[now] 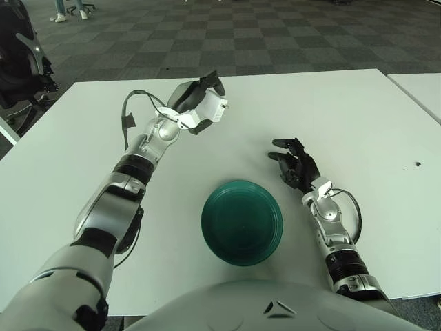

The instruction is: Put the charger into the plate.

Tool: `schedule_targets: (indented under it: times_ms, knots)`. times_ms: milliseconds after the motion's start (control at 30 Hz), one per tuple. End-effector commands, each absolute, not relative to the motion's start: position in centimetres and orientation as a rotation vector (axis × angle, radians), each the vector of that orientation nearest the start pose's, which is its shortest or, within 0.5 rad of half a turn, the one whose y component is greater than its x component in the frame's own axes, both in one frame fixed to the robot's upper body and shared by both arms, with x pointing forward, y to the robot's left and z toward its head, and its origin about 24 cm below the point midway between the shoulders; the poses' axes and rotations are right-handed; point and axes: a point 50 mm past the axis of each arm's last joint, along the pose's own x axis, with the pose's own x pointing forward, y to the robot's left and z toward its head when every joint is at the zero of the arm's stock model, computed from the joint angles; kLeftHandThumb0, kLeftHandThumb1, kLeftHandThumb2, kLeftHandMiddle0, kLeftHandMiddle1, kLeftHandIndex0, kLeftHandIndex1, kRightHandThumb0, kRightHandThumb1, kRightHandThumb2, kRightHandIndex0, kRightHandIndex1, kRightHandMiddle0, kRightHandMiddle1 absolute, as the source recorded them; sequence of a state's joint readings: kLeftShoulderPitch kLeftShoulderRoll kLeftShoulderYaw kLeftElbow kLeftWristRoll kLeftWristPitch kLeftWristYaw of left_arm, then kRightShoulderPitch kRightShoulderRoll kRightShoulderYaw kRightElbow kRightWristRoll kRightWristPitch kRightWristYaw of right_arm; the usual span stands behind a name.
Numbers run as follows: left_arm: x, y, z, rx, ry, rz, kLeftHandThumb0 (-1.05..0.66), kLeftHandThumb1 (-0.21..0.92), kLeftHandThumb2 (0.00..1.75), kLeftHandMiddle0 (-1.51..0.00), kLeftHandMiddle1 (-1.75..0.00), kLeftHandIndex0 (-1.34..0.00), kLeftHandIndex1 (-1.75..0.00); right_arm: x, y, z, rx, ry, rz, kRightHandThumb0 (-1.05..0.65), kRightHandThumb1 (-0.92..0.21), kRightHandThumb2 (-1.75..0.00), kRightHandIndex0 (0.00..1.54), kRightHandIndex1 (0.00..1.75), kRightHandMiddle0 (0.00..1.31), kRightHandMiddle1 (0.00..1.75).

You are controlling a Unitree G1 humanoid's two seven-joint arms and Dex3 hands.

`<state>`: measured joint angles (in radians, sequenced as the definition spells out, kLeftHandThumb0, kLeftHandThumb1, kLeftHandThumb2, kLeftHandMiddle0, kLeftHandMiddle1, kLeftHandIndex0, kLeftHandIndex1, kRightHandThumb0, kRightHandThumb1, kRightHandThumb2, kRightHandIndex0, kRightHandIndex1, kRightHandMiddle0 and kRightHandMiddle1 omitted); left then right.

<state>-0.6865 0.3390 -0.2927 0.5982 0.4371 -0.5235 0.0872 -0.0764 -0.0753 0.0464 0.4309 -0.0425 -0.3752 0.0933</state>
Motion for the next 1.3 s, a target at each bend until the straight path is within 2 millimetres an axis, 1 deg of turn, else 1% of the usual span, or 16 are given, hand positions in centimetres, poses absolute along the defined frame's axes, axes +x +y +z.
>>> schedule_targets:
  times_ms: [0, 133, 267, 400, 633, 733, 867, 1033, 1133, 1167, 1200, 1233, 1267]
  knots:
    - [33.1, 11.6, 14.7, 0.853, -0.679, -0.377, 0.0, 0.0, 1.66, -0.86, -1.68, -0.62, -1.75, 24.3, -14.7, -2.9, -0.114, 0.128, 0.165, -0.56, -0.92, -0.58, 0.46, 0.61, 0.19, 1.05]
    - [31.4, 10.6, 15.4, 0.886, -0.761, -0.396, 0.0, 0.0, 1.66, -0.86, -1.68, -0.62, -1.75, 24.3, -14.7, -3.0, -0.115, 0.128, 0.165, -0.56, -0.92, -0.58, 0.46, 0.62, 0.19, 1.05]
    - [30.5, 10.1, 15.4, 0.911, -0.779, -0.433, 0.0, -0.03, 1.68, -0.89, -1.65, -0.65, -1.75, 24.3, -14.6, -3.0, -0.122, 0.126, 0.169, -0.56, -0.92, -0.58, 0.46, 0.62, 0.2, 1.05]
    - [29.0, 9.3, 15.5, 0.881, -0.759, -0.566, 0.0, -0.04, 1.68, -0.9, -1.61, -0.67, -1.75, 24.3, -14.5, -3.0, -0.125, 0.123, 0.171, -0.56, -0.92, -0.58, 0.46, 0.62, 0.21, 1.05]
    - [27.2, 8.4, 15.5, 0.818, -0.744, -0.713, 0.0, 0.0, 1.62, -0.88, -1.57, -0.65, -1.75, 24.3, -14.5, -3.0, -0.111, 0.127, 0.166, -0.57, -0.92, -0.57, 0.45, 0.62, 0.21, 1.05]
    - [26.1, 8.0, 15.1, 0.806, -0.716, -0.815, 0.0, 0.08, 1.53, -0.83, -1.56, -0.6, -1.75, 24.2, -14.6, -3.0, -0.106, 0.133, 0.174, -0.58, -0.92, -0.56, 0.4, 0.68, 0.17, 1.13]
    - [25.1, 7.8, 15.0, 0.817, -0.683, -0.902, 0.0, 0.13, 1.47, -0.77, -1.57, -0.57, -1.75, 24.3, -14.7, -2.8, -0.109, 0.128, 0.172, -0.59, -0.92, -0.54, 0.36, 0.78, 0.14, 1.19]
    - [24.3, 7.8, 14.8, 0.822, -0.639, -1.0, 0.0, 0.19, 1.44, -0.69, -1.66, -0.54, -1.75, 24.2, -14.8, -2.3, -0.104, 0.107, 0.165, -0.53, -0.92, -0.53, 0.33, 0.89, 0.13, 1.25]
    - [24.2, 7.8, 14.6, 0.834, -0.616, -1.033, 0.0, 0.2, 1.42, -0.65, -1.72, -0.55, -1.69, 24.1, -14.7, -2.2, -0.1, 0.098, 0.162, -0.49, -0.92, -0.53, 0.33, 0.92, 0.14, 1.27]
    - [24.3, 7.8, 14.2, 0.848, -0.602, -1.054, 0.0, 0.22, 1.4, -0.64, -1.73, -0.56, -1.65, 24.1, -14.7, -2.0, -0.102, 0.091, 0.16, -0.48, -0.92, -0.53, 0.34, 0.94, 0.15, 1.28]
    - [24.3, 7.8, 13.8, 0.858, -0.592, -1.069, 0.0, 0.23, 1.38, -0.63, -1.73, -0.56, -1.62, 24.0, -14.6, -1.9, -0.104, 0.086, 0.158, -0.46, -0.92, -0.53, 0.34, 0.96, 0.16, 1.38]
    - [24.4, 7.8, 13.5, 0.869, -0.584, -1.085, 0.0, 0.25, 1.35, -0.62, -1.74, -0.57, -1.59, 24.0, -14.6, -1.9, -0.107, 0.081, 0.157, -0.42, -0.92, -0.53, 0.35, 0.99, 0.17, 1.51]
    - [24.4, 7.7, 13.4, 0.876, -0.58, -1.093, -0.01, 0.26, 1.33, -0.62, -1.74, -0.57, -1.58, 24.0, -14.6, -1.8, -0.11, 0.079, 0.156, -0.4, -0.92, -0.52, 0.35, 1.01, 0.17, 1.56]
